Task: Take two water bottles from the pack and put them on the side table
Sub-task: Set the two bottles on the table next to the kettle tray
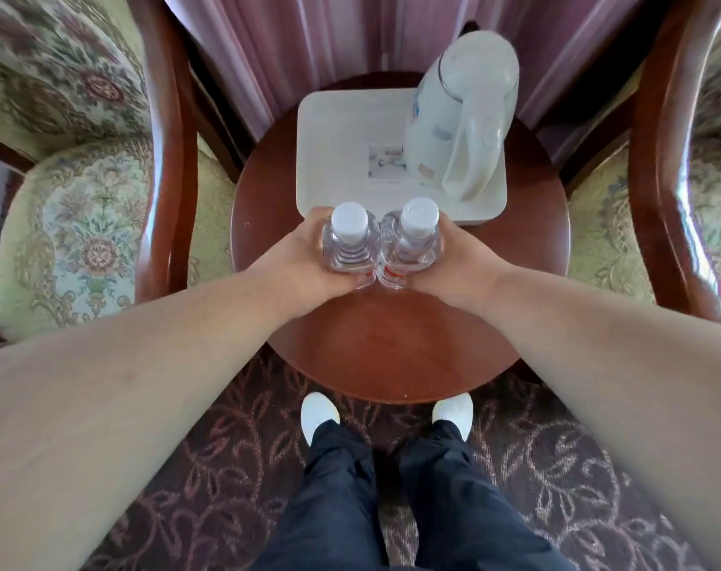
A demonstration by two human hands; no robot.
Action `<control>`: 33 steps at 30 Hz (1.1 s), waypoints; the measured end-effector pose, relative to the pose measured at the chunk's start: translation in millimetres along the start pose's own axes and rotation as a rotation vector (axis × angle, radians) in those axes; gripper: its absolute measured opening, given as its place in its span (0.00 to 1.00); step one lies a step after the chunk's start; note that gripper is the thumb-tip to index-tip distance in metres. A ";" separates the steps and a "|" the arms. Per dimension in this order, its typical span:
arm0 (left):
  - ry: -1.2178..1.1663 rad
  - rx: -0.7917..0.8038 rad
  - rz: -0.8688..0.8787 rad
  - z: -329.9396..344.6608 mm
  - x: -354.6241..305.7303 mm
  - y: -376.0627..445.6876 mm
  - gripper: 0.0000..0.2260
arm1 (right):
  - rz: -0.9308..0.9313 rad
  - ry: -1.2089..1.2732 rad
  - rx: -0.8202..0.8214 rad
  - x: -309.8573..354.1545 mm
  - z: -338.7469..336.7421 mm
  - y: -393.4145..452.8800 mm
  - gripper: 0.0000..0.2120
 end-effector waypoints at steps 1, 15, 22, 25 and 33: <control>-0.017 -0.024 0.019 -8.3 -11.3 -1.0 0.33 | -0.023 -0.007 -0.005 11.1 -8.7 0.3 0.21; 0.273 -0.052 0.070 -142.7 -93.7 96.7 0.35 | 0.015 -0.079 -0.318 74.7 -104.7 114.5 0.23; 0.252 -0.070 0.072 -171.3 -52.4 155.1 0.44 | 0.085 -0.027 -0.336 48.5 -103.6 186.6 0.32; 0.221 -0.074 0.092 -178.4 -44.7 174.1 0.44 | 0.080 -0.004 -0.367 41.2 -110.4 203.4 0.33; 0.224 -0.136 0.125 -179.9 -34.8 181.6 0.44 | 0.042 0.053 -0.382 41.2 -116.0 214.2 0.37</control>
Point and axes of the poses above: each hand's wrist, its own y-axis towards the middle knuckle, its own z-axis out of the palm, x = y × z, the point moved 7 cm from there along y, towards the middle knuckle, and after that the axes turned 15 degrees about x, right-handed, at the moved point
